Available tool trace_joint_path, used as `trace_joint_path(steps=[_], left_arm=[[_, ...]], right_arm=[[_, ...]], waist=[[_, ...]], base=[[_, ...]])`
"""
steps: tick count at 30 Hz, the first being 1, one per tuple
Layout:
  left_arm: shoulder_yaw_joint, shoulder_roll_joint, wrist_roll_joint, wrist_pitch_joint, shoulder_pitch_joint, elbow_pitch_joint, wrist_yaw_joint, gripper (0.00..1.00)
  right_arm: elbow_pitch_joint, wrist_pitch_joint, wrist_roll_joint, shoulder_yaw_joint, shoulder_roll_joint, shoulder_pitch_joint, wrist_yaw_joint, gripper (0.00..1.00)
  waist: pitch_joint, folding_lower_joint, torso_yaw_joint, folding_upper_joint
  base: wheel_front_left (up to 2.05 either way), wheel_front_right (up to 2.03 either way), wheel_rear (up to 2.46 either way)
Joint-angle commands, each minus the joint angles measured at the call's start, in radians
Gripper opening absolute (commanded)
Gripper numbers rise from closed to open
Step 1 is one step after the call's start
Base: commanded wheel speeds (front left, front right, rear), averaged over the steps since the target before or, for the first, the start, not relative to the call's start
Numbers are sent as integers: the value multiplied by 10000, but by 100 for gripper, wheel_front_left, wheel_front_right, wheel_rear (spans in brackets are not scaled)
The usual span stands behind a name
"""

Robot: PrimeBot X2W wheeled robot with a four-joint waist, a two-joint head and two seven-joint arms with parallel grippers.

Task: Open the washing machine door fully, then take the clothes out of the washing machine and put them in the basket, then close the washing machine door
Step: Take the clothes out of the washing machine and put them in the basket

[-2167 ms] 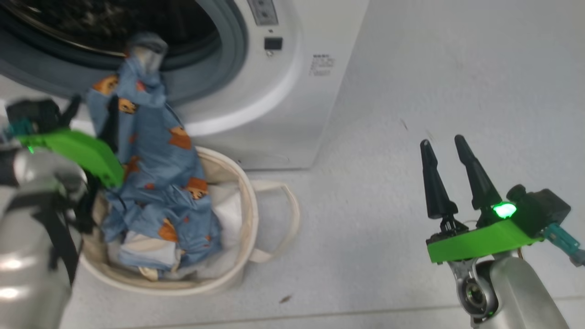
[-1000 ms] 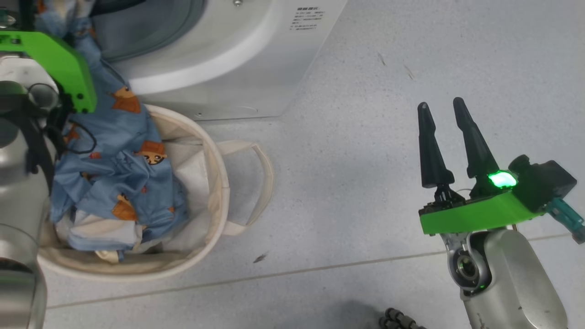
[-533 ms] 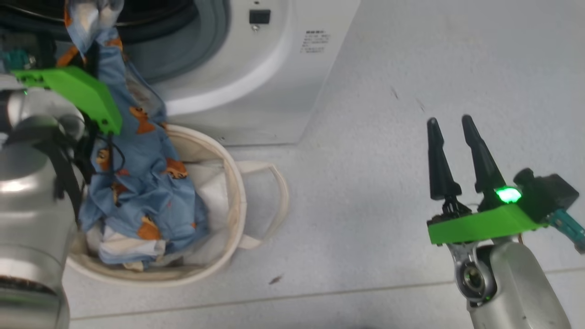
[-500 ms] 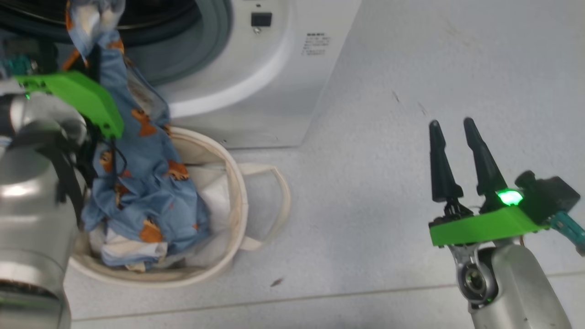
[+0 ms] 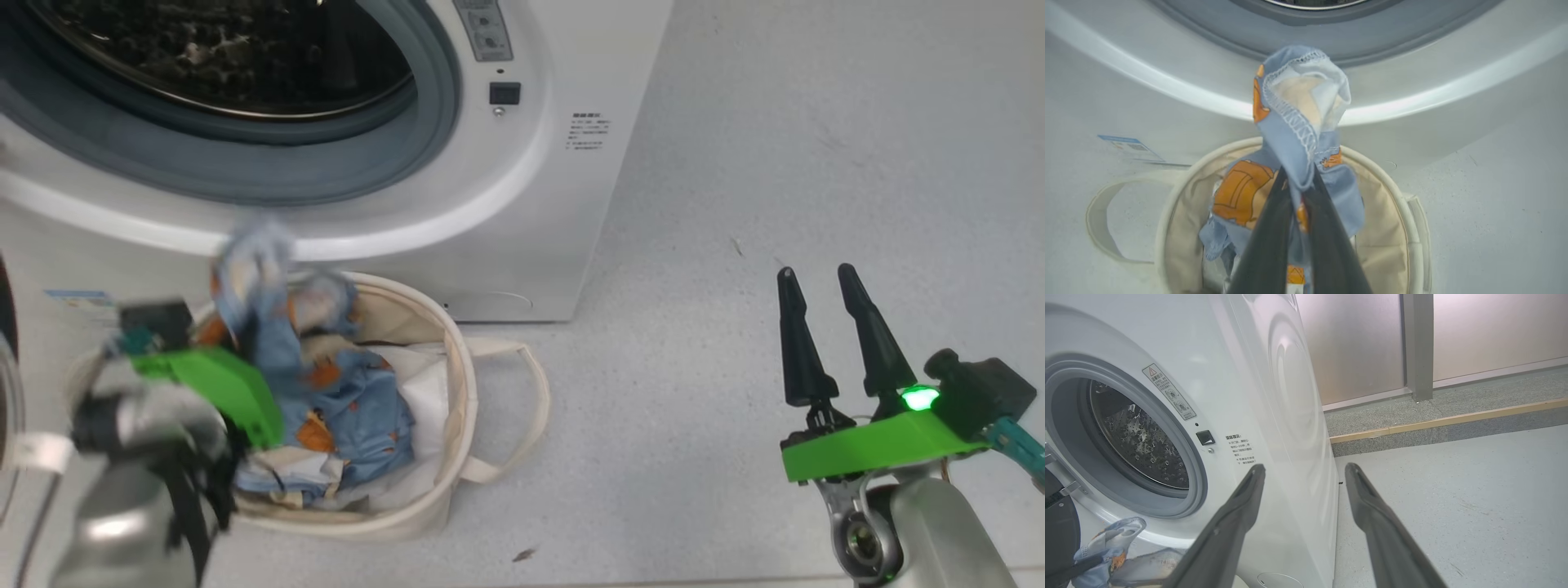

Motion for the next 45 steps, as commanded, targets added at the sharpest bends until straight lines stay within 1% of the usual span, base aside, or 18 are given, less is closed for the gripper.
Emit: trace_joint_path(steps=[1,4,8,13,15,22,25,30,33,37,38,39,40,45], left_arm=[[265,224,-199,291,179,-392,10,0],[237,202,-288,676,616,-503,148,0],[352,92,-703,1283,822,-271,71,0],[434,169,-872,1478,683,701,79,0],[488,176,-947,1546,609,891,77,0],[714,434,-1213,1866,-18,1473,285,0],[795,611,-1280,1862,-352,1549,429,0],[948,957,-1436,2144,-890,1625,653,0],[980,1142,-1460,2167,-1120,1646,798,0],[891,1177,-1419,2051,-1236,1661,676,0],[916,1157,-1467,2050,-1241,1664,634,65],[932,1134,-1502,2045,-1241,1667,613,91],[922,1108,-1511,2022,-1224,1669,591,100],[658,937,-1403,2342,-1096,1677,411,100]], right_arm=[[-306,-122,-75,214,-154,46,8,100],[-377,-122,-71,312,-193,-6,8,100],[-496,-122,-99,444,-249,-178,8,100],[-550,-122,-125,641,-284,-487,8,100],[-586,-122,-117,634,-274,-545,8,100],[-854,-122,-73,551,-158,-832,8,100],[-1007,-122,-71,473,-103,-965,8,100],[-1306,-122,-117,426,-21,-1245,8,100],[-1453,-122,-104,369,34,-1368,8,100],[-1534,-122,111,365,96,-1422,8,100],[-1534,-122,116,357,88,-1431,8,100],[-1528,-122,119,343,76,-1444,8,100],[-1509,-122,95,331,49,-1454,8,100],[-1336,-122,-194,393,-25,-1482,8,100]], waist=[[-91,0,80,-1],[-52,0,61,-1],[200,0,-78,-1],[657,0,-407,-1],[782,0,-475,-1],[1951,0,-940,-1],[2511,0,-1110,-1],[3381,0,-1400,-1],[3675,0,-1491,-1],[3710,0,-1446,-1],[3675,0,-1416,-1],[3629,0,-1378,-1],[3560,0,-1337,-1],[3096,0,-1064,-1]], base=[[0,0,0],[0,0,0],[0,0,0],[0,0,0],[0,0,0],[0,0,0],[0,0,0],[0,0,0],[0,0,0],[0,0,0],[0,0,0],[0,0,0],[0,0,0],[0,0,0]])
